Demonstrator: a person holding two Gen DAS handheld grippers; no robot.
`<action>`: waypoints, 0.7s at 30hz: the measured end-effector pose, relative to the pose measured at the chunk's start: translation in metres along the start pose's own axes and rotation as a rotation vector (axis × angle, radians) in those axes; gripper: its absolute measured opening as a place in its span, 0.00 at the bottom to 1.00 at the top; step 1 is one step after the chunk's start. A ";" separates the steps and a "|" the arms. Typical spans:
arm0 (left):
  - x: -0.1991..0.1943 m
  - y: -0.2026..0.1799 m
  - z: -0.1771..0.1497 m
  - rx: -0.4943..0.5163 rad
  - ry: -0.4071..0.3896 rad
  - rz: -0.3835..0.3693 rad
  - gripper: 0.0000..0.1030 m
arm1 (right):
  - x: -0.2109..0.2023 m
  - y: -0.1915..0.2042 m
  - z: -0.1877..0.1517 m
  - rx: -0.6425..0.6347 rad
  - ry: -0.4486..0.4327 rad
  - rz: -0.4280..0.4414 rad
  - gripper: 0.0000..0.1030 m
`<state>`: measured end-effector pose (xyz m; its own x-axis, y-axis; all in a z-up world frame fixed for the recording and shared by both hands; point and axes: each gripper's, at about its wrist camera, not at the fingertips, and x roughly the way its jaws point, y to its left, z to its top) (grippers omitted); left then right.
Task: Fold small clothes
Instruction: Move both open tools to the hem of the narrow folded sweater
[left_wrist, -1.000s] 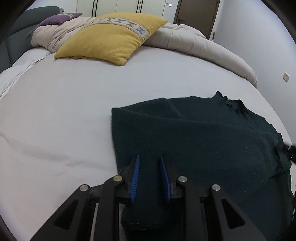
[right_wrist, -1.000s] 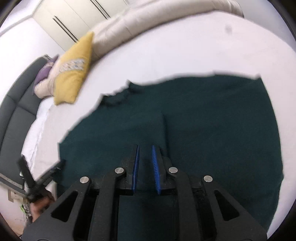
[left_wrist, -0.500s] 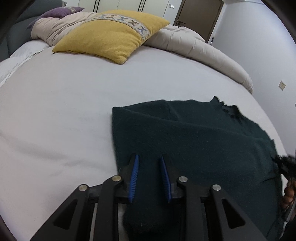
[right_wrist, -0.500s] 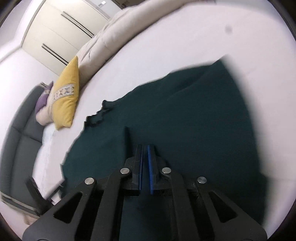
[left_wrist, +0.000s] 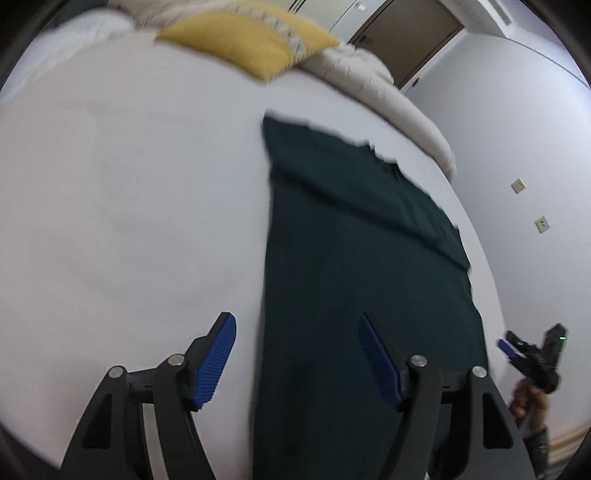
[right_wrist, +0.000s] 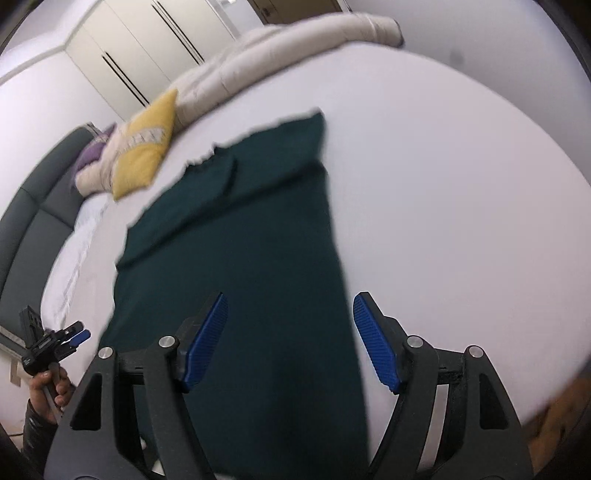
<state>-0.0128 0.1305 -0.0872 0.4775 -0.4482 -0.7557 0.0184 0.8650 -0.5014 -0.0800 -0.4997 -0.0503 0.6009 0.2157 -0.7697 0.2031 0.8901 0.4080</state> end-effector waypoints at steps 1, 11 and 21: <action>-0.002 0.005 -0.011 -0.017 0.023 -0.004 0.70 | -0.006 -0.008 -0.013 0.015 0.017 -0.003 0.68; -0.007 0.020 -0.070 -0.065 0.128 -0.095 0.68 | -0.023 -0.074 -0.074 0.161 0.131 0.126 0.66; -0.002 0.008 -0.079 -0.022 0.187 -0.082 0.57 | -0.023 -0.079 -0.088 0.115 0.270 0.076 0.66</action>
<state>-0.0834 0.1210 -0.1230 0.3040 -0.5524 -0.7761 0.0297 0.8198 -0.5719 -0.1782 -0.5393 -0.1081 0.3934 0.3930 -0.8311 0.2606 0.8193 0.5107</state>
